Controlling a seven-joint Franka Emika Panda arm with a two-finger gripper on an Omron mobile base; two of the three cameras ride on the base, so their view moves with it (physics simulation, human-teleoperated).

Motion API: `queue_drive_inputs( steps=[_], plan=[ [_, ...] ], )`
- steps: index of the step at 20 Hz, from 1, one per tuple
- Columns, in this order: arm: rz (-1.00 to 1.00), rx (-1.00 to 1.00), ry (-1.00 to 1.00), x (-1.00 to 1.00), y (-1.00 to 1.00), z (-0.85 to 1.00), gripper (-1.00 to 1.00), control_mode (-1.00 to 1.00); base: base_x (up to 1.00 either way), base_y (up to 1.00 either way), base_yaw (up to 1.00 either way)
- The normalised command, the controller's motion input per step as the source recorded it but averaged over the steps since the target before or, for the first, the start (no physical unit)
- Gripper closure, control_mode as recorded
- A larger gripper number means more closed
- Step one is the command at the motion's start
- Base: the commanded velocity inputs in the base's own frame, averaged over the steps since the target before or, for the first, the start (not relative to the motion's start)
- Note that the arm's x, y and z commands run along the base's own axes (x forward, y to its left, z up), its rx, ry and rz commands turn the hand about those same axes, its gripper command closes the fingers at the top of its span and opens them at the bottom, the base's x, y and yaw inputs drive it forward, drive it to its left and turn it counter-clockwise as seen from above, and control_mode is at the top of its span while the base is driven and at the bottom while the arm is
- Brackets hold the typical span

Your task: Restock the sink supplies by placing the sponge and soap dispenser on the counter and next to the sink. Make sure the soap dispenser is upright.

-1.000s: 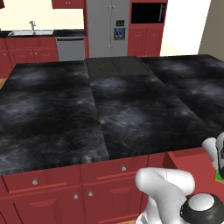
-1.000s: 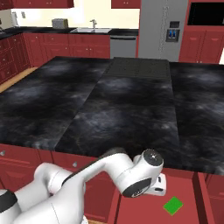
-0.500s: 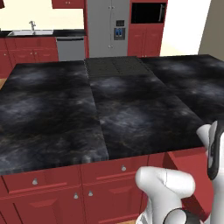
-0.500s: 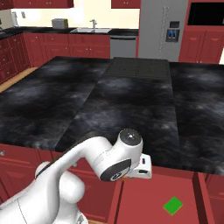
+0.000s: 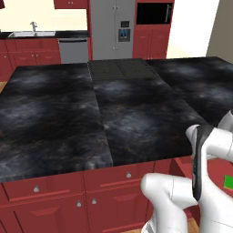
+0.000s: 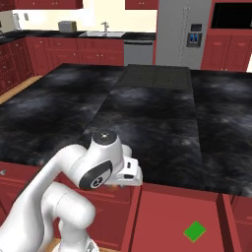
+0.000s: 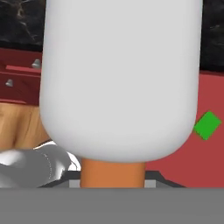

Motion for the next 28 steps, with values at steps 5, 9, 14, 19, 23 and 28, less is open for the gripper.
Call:
queue_drive_inputs(
  steps=[5, 9, 14, 19, 23, 28],
  plan=[
    [0.00, -0.09, 0.00, 0.01, 0.55, 0.55, 1.00, -1.00, 0.00, 0.00, 0.00],
    [0.00, -0.04, 0.00, 0.18, 0.43, 0.41, 1.00, -1.00, 0.00, 0.00, 0.00],
    [0.03, 0.00, 0.00, 0.34, 0.27, 0.16, 1.00, -1.00, 0.00, 0.00, 0.00],
    [0.03, 0.00, 0.01, 0.43, 0.40, 0.03, 1.00, -1.00, 0.00, 0.00, 0.00],
    [0.00, 0.00, 0.01, 0.18, 0.40, 0.00, 1.00, -1.00, 0.00, 0.00, 0.00],
    [0.00, 0.00, 0.00, 0.00, 0.10, 0.02, 1.00, 1.00, -0.12, 0.69, 0.00]
  ],
)
